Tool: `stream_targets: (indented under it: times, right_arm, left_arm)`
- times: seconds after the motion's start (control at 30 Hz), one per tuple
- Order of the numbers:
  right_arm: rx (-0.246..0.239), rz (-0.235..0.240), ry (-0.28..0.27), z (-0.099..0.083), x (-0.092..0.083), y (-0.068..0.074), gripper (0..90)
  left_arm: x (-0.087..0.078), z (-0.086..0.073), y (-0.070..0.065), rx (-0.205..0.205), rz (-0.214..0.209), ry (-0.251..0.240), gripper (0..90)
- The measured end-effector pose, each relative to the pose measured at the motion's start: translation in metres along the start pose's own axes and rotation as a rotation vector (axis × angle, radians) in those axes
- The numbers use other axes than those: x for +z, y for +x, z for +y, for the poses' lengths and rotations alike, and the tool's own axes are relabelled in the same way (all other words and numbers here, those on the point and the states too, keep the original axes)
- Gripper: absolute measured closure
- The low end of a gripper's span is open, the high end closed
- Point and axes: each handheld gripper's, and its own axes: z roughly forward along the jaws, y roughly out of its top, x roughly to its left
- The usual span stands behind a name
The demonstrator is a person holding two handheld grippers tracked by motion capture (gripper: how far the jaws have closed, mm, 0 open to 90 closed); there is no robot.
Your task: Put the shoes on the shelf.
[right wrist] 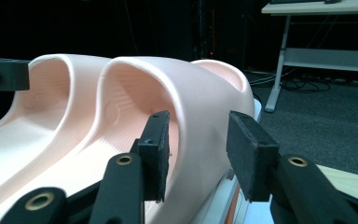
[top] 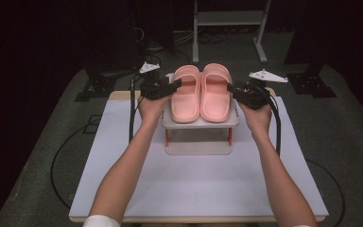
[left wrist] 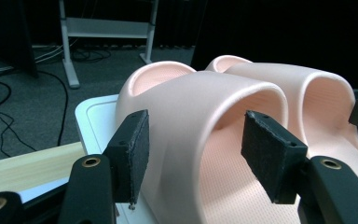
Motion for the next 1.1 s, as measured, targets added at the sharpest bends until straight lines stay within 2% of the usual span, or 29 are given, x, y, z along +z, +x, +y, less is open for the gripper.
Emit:
stream_targets:
  times: [0.3,0.57,1.1]
  right_arm:
    - [-0.013,0.022,-0.012,0.003,-0.013,0.004,57.7]
    - [-0.015,0.031,-0.002,-0.003,-0.019,0.002,57.4]
    - [-0.013,0.031,-0.001,-0.016,-0.035,-0.003,56.7]
  left_arm:
    - [-0.013,0.000,-0.004,0.023,-0.017,-0.012,40.6]
    - [-0.022,-0.003,-0.009,0.033,-0.038,-0.026,40.1]
    - [-0.040,-0.017,-0.007,0.037,-0.052,-0.032,39.2]
